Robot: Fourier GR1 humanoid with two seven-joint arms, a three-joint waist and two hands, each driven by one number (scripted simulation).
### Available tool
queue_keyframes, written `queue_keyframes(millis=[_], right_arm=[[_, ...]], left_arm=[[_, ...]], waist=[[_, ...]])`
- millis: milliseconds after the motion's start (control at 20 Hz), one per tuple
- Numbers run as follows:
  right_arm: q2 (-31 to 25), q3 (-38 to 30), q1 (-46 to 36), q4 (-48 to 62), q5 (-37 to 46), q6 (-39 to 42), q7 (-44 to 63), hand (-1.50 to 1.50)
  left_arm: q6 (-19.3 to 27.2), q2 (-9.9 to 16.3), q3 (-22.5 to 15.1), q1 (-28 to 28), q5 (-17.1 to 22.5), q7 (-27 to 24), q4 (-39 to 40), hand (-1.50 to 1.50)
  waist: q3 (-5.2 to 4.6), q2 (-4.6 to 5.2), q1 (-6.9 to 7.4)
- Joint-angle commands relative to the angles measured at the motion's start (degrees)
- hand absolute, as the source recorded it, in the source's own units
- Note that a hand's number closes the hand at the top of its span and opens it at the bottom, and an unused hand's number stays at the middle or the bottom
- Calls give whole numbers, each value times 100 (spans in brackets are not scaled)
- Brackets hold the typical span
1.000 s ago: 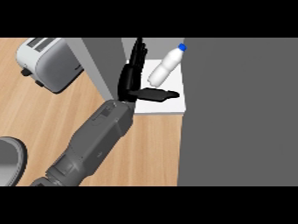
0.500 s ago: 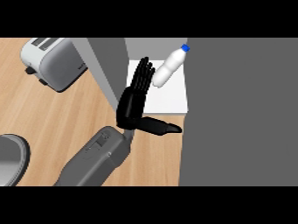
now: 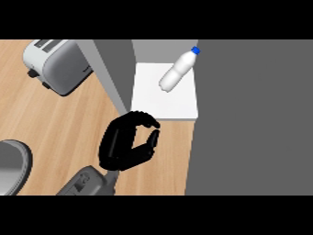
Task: Pick up the bottled water, place it into the cabinet and close the cabinet
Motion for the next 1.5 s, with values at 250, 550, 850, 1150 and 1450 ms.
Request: queue_keyframes(millis=[250,550,850,1150,1450], right_arm=[[-665,593,77,-1191,773,547,243,150],[-868,1329,145,-1165,1202,717,179,150],[-1115,2164,-288,-1215,1439,842,500,150],[-1294,2670,-909,-1123,1525,849,907,150],[-859,3473,-928,-737,1044,271,1258,150]], left_arm=[[-71,956,261,1387,68,-136,-1356,-150],[-256,1488,779,2071,557,34,-2232,-150],[-731,1991,1316,2649,1121,82,-2495,-150],[-1036,2264,1575,2954,1340,70,-2678,-150],[-1367,2601,1968,3212,1514,1,-2747,-150]], waist=[[-11,-5,25],[-14,-34,-46],[-44,-69,63],[-72,-72,176],[-77,12,255]])
